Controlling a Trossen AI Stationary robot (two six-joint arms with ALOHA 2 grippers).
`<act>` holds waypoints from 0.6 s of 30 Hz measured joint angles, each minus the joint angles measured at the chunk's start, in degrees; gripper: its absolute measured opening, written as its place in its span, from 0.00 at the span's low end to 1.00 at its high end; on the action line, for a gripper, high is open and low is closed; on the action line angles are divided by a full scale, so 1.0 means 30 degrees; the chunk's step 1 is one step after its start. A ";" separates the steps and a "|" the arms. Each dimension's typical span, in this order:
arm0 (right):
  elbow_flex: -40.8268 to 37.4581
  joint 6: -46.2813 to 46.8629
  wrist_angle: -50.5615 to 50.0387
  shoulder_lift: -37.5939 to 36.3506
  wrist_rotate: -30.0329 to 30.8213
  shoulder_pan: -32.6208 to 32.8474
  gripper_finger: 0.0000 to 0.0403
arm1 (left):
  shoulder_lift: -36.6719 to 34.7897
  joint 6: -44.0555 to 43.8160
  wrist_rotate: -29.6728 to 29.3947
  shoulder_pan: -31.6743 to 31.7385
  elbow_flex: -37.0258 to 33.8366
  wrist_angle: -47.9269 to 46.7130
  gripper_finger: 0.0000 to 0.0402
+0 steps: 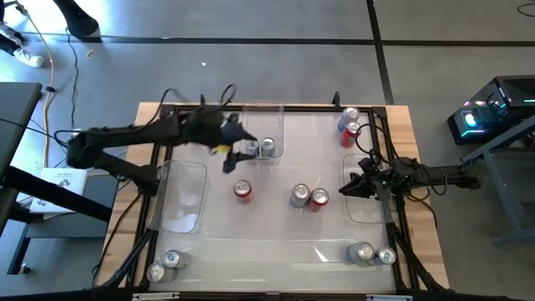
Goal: Sort soda cans
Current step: Put the left blue soda can into the top center transparent bin
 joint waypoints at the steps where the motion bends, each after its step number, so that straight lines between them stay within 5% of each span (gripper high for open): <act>1: 0.0005 -0.0006 -0.0002 -0.0004 -0.0004 0.0000 0.33 | -0.0599 -0.0464 -0.0998 -0.0896 -0.0385 0.0143 0.69; 10: -0.0002 -0.0006 0.0000 -0.0006 0.0001 0.0003 0.33 | -0.2481 -0.4705 -1.0571 -1.0895 -0.1081 -0.1826 0.69; 18: 0.0005 -0.0006 -0.0001 0.0001 -0.0006 0.0000 0.33 | -0.1735 -1.3368 -1.1240 -1.7796 -0.1048 -0.5640 0.69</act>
